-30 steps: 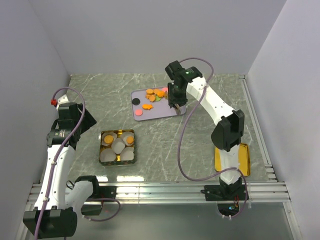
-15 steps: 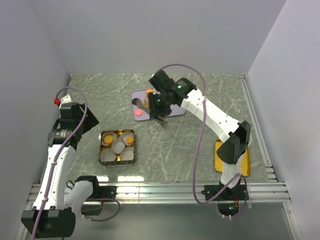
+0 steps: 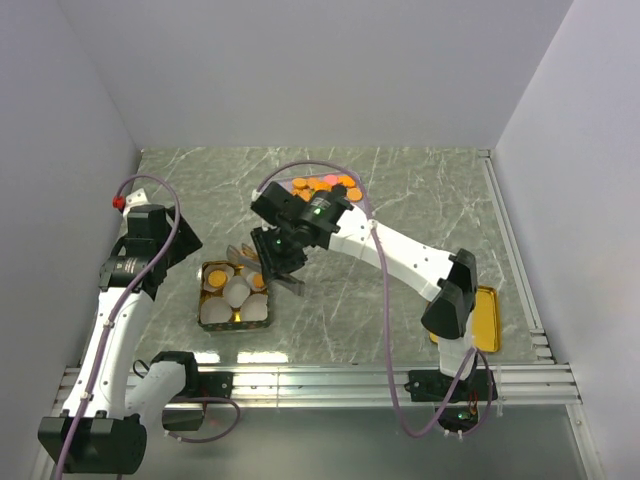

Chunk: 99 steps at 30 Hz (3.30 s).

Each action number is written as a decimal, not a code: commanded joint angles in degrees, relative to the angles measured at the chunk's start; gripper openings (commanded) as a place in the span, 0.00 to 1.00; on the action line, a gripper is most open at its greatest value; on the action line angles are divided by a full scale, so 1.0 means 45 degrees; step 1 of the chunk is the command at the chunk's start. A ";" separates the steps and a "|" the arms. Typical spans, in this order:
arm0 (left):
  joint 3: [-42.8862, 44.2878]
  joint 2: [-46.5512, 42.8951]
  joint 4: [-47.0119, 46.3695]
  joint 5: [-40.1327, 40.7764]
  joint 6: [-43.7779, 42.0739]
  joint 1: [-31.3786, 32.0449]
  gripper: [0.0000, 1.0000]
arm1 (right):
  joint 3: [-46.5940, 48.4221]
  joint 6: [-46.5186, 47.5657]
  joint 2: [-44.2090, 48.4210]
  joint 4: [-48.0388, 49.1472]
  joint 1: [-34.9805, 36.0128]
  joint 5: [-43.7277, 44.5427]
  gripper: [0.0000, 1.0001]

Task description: Pack the cookies

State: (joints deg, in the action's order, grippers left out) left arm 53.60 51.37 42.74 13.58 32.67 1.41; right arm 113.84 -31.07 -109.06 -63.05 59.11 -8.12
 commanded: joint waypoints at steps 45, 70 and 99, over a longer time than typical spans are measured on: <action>0.0080 -0.0381 -0.0045 0.0809 0.0358 0.0214 0.95 | 0.1498 -0.0401 -0.1176 -0.0384 0.1298 0.1746 0.54; 0.0041 -0.0225 -0.0182 0.0614 0.0241 0.0351 0.99 | 0.2144 0.1240 -0.1429 -0.1497 -0.2959 0.3288 0.54; 0.0061 0.0107 -0.0162 0.0634 0.0222 0.0214 0.97 | 0.5463 0.1357 -0.4808 -0.1361 -0.5518 0.3680 0.59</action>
State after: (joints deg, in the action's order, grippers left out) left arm 53.60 51.70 42.74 16.38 33.85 2.70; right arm 135.33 -24.43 -129.36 -70.87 35.22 8.05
